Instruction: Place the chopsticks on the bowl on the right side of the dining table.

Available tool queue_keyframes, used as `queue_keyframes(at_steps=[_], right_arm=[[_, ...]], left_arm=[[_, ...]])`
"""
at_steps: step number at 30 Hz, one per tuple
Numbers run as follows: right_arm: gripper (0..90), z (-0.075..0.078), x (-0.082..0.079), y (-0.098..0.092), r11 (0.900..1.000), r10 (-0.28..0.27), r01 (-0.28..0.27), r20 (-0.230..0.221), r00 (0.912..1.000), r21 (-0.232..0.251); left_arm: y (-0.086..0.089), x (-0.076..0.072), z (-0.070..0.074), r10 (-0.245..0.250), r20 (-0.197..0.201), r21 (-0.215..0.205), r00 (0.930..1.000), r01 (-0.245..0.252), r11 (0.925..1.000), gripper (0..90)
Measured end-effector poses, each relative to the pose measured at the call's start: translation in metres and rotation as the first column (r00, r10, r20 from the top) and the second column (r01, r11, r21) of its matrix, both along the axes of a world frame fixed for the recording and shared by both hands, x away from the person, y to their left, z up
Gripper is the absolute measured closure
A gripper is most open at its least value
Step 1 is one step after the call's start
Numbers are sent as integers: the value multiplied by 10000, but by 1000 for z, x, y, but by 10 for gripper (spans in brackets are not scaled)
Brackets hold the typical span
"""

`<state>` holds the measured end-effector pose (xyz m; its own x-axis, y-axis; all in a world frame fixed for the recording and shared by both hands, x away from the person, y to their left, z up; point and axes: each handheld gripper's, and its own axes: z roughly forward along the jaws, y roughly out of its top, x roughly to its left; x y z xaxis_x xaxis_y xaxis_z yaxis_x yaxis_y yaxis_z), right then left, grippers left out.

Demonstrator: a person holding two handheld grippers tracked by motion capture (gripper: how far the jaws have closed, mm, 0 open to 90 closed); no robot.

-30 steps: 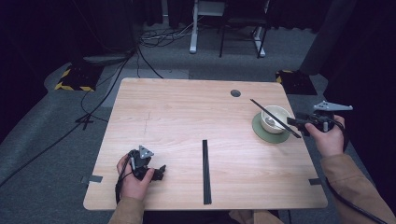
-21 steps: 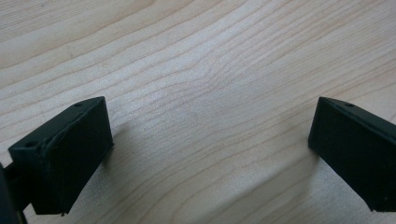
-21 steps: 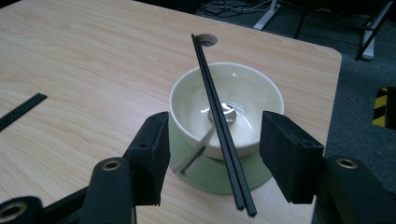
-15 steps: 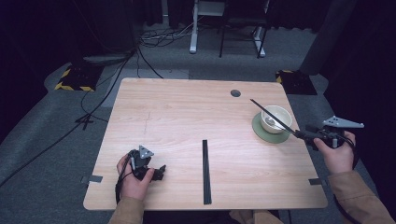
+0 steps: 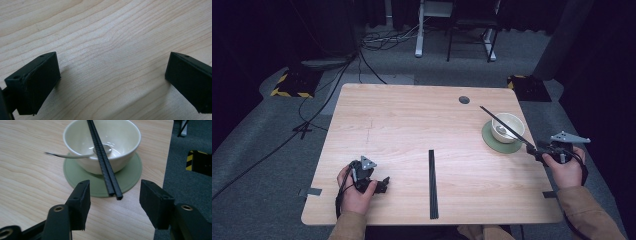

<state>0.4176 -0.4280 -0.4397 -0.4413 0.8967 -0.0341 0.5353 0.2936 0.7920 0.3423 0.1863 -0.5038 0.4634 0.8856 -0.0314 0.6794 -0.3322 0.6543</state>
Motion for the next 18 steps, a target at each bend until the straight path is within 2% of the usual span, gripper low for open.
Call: queue_keyframes(at_steps=[6,18], right_arm=[[435,-7,10,-8,9995,-306,305,-159,9994,-79],[438,-10,31,-29,9938,-1099,1098,-62,9939,-201]], left_arm=[[0,0,0,-2,-7,-15,10000,2,10000,0],[0,1,0,42,-31,27,10000,-42,10000,0]])
